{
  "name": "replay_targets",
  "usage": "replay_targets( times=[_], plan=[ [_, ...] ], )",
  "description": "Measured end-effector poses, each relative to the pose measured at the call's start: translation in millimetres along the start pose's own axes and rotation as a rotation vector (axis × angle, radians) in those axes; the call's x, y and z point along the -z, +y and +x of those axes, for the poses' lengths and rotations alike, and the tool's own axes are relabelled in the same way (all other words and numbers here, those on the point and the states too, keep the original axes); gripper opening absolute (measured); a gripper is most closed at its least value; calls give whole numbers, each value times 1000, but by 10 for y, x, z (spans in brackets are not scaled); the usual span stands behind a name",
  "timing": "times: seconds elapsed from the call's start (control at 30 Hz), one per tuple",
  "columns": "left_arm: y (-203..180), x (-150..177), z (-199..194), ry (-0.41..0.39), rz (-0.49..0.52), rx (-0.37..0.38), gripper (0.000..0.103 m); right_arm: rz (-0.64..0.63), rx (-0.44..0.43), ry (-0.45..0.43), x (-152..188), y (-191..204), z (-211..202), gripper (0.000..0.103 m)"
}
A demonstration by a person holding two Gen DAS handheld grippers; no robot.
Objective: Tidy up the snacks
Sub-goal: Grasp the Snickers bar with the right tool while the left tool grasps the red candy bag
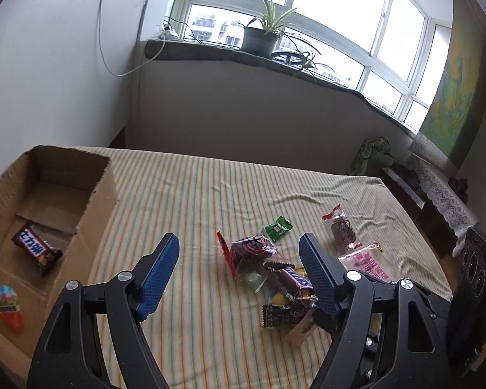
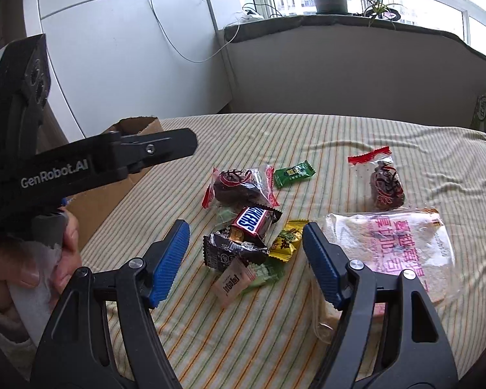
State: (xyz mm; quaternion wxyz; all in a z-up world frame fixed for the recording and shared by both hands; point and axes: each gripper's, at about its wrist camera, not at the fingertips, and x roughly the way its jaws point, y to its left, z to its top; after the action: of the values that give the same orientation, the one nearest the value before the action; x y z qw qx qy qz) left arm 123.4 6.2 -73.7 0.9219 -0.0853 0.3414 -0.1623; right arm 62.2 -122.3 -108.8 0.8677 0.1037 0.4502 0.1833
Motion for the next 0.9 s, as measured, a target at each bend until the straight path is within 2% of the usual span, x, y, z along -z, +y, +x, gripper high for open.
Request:
replay_targets(
  times=[0.17,0.37,0.5,0.57,0.67,0.77,0.83,0.9],
  plan=[
    [205,-56,450,80,-96,117,77,16,-38,49,-62,2,197,75],
    [344,-56,663,130,-166,178,77,70,-59,111,-71,-100,351,75],
    [299,-19,731,159,-155,205,77,92,-83,131,-93,-96,358,75],
    [288,-24,793,174,-148,213,77,81,-79,142,-103,-65,381,67],
    [240,-33,857,191,-123,220,77,66,-36,157,-109,-58,469,46],
    [175,-16,909,207,-82,202,77,78,-31,145,-111,-115,475,42],
    [160,8,916,209,-69,185,73,63,-27,150,-103,-107,472,41],
    [156,24,922,215,-61,177,50,58,-26,144,-86,-93,446,39]
  ],
)
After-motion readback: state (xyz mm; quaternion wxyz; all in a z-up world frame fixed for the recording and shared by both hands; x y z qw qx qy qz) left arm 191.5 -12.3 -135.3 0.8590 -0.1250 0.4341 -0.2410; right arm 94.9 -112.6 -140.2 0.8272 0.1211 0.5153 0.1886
